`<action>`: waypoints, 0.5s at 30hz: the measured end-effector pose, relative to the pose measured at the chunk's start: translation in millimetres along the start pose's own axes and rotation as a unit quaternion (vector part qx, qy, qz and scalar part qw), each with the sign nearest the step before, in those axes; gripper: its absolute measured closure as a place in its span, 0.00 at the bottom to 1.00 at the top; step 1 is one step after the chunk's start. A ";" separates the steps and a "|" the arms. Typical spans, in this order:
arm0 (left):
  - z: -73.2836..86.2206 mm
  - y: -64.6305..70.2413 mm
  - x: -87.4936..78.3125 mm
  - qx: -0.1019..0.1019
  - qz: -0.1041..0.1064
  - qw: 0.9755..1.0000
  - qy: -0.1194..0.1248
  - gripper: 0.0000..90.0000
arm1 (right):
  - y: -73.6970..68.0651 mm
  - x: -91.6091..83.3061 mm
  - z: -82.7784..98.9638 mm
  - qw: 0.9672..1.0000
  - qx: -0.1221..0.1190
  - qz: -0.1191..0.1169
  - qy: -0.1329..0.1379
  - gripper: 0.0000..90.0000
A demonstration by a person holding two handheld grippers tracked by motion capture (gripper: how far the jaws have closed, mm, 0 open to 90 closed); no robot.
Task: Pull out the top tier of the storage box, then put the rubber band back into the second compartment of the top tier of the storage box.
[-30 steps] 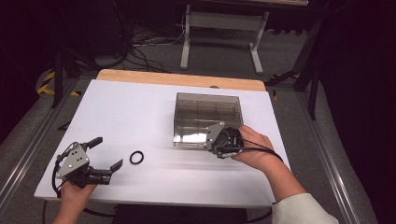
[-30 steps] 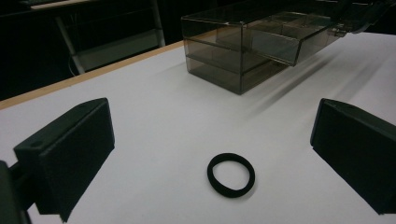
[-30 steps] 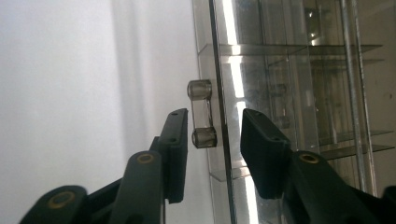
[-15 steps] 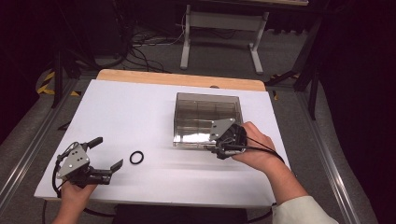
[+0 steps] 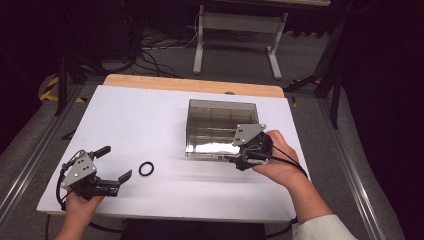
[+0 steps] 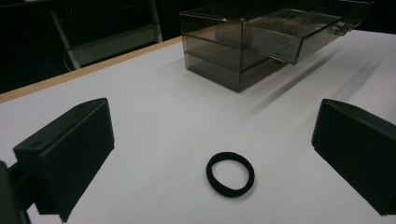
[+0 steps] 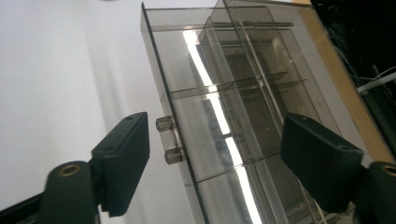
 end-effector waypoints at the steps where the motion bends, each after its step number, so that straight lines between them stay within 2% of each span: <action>1: -0.5 -0.8 -0.3 0.007 0.003 1.000 -0.004 0.00 | 0.7 -2.4 0.8 1.000 0.004 0.004 0.006 0.26; 3: -0.9 -1.4 -0.5 0.011 0.004 1.000 -0.004 0.00 | 1.6 -4.9 2.1 1.000 0.010 0.006 0.015 0.25; 4: -0.7 -0.8 -0.3 0.006 0.008 1.000 -0.002 0.00 | 3.1 -9.5 5.2 0.999 0.029 0.011 0.029 0.23; 5: -0.8 -1.3 0.1 0.008 0.007 1.000 -0.003 0.00 | 4.2 -11.7 7.1 0.999 0.036 0.016 0.036 0.22; 6: -0.5 -0.3 0.9 -0.002 0.007 1.000 -0.002 0.00 | 5.0 -14.1 9.2 0.998 0.044 0.021 0.042 0.21; 9: -0.5 -0.8 1.3 0.002 0.009 1.000 -0.005 0.00 | 7.8 -21.5 16.6 0.995 0.067 0.035 0.061 0.17; 10: -0.5 -0.8 1.3 0.002 0.009 1.000 -0.005 0.00 | 7.8 -21.5 16.6 0.995 0.067 0.035 0.061 0.17; 11: -0.1 -0.3 1.8 0.000 0.012 1.000 -0.004 0.00 | 9.1 -26.9 22.6 0.993 0.084 0.046 0.075 0.15; 12: -0.1 -0.3 1.8 0.000 0.012 1.000 -0.004 0.00 | 9.1 -26.9 22.6 0.993 0.084 0.046 0.075 0.15; 15: 0.1 -1.0 1.4 0.007 0.005 1.000 -0.005 0.00 | 10.2 -33.3 33.7 0.987 0.115 0.053 0.095 0.13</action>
Point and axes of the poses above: each handheld gripper's, and its own axes: x roughly forward along the jaws, z roughly out of its underside, y roughly to its right, the point moved 1 cm from there along x, roughly forward along the jaws, and after that the axes turned 11 degrees about z, right-handed, at the moved point
